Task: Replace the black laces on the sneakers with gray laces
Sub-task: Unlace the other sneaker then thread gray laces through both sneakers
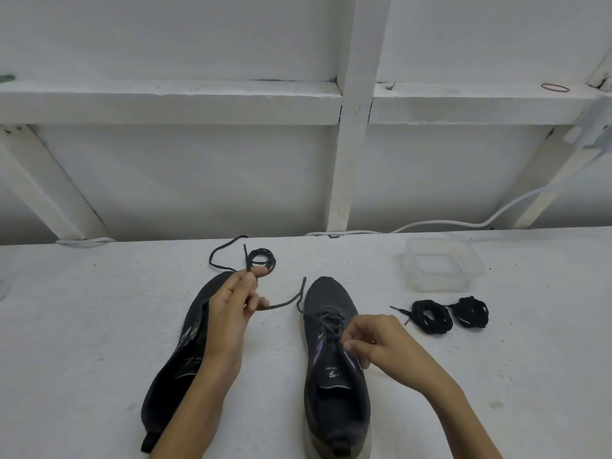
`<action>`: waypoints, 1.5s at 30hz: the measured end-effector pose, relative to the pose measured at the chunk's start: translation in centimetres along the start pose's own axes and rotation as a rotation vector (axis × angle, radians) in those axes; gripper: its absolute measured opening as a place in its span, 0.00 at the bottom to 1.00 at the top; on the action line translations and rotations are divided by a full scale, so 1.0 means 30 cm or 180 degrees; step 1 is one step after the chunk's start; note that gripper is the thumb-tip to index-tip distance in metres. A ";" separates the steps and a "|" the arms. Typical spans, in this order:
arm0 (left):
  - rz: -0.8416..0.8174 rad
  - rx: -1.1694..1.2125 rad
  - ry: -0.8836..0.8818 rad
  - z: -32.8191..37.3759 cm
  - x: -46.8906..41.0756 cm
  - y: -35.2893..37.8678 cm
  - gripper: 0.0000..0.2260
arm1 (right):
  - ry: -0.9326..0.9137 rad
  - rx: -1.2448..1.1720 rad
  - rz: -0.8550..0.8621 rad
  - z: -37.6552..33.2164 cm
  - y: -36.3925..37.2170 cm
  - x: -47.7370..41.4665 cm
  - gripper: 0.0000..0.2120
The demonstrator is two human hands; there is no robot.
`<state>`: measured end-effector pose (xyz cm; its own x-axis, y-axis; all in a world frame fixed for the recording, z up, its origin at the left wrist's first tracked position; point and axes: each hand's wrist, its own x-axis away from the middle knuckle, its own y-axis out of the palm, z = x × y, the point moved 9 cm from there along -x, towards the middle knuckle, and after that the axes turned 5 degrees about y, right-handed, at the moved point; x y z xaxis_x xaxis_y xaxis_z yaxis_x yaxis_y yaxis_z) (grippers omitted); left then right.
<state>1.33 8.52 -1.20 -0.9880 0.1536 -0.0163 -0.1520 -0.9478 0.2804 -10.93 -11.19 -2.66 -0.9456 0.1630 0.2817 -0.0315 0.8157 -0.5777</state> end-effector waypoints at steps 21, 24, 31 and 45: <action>-0.1692 -0.2916 0.0126 -0.110 0.139 0.091 0.13 | 0.0188 -0.0433 0.0227 0.021 0.063 -0.013 0.07; -0.1756 -0.3088 0.0201 -0.101 0.141 0.101 0.12 | 0.0179 -0.0513 0.0233 0.028 0.067 -0.012 0.06; -0.1853 -0.3577 0.0386 -0.067 0.151 0.124 0.05 | 0.0154 -0.0639 0.0348 0.037 0.070 -0.009 0.04; -0.2027 -0.3736 0.0502 -0.066 0.144 0.187 0.06 | 0.0170 -0.0782 0.0366 0.043 0.078 -0.014 0.08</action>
<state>-3.85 3.31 -1.59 -0.7177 0.6956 0.0330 -0.4379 -0.4140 -0.7981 -11.03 -10.07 -5.11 -0.9198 0.2859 0.2687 0.1606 0.8992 -0.4069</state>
